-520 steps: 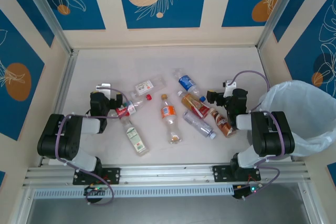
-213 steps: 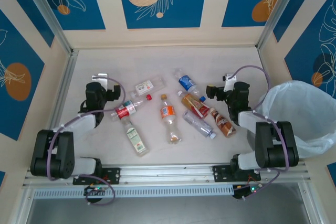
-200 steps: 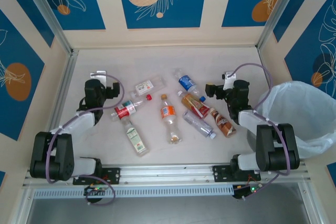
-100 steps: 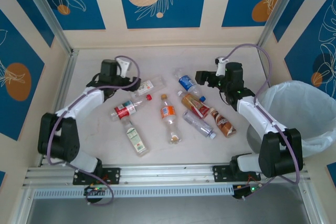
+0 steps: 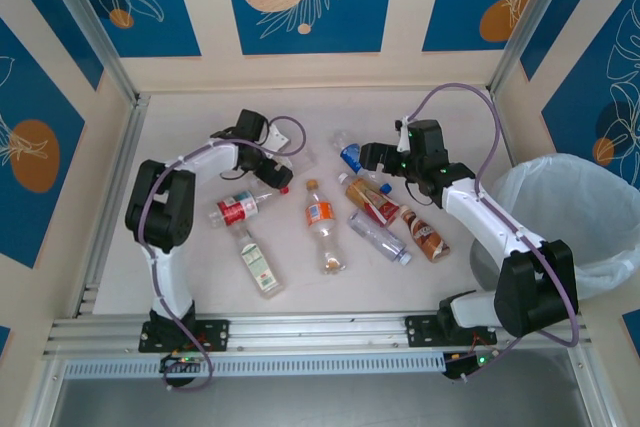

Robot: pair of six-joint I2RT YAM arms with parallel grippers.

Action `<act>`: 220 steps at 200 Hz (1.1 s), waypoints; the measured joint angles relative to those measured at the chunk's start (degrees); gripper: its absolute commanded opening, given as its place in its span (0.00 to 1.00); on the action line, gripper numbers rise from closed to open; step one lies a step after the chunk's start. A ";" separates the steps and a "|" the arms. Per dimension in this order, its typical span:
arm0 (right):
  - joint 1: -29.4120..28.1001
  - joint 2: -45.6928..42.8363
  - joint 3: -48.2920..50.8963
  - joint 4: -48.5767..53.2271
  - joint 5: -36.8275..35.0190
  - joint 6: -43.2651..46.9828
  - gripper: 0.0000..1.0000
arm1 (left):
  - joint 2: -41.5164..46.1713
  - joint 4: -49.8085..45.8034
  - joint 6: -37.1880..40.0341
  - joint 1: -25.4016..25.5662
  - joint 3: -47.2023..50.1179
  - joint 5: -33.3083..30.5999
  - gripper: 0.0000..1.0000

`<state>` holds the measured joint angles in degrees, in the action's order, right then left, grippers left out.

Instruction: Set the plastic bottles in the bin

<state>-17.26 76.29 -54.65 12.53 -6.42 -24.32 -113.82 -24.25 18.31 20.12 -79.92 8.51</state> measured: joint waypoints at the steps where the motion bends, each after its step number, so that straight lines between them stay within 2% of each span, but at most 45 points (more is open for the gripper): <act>1: 0.00 0.00 0.00 0.07 -0.04 0.00 1.00 | -0.07 -0.07 0.07 0.00 -0.04 -0.02 0.98; 71: -0.44 -2.82 0.02 1.70 -2.69 -0.79 1.00 | -4.79 -3.06 2.86 0.24 -5.42 -1.57 0.77; 148: -0.81 -4.66 0.85 2.10 -3.78 -3.82 1.00 | -5.18 -3.58 3.04 0.55 -6.29 -1.75 0.51; 177: -0.81 -7.17 2.47 2.03 -3.63 -7.52 0.99 | -3.78 -1.64 1.57 0.59 -5.09 -1.70 0.47; 220: -1.01 -9.60 3.96 1.31 -0.81 -13.31 1.00 | 3.98 2.12 -0.68 1.31 -0.87 -0.96 0.45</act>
<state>-18.26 66.70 -50.70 13.85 -7.22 -37.63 -109.84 -22.13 17.63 21.43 -80.79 7.55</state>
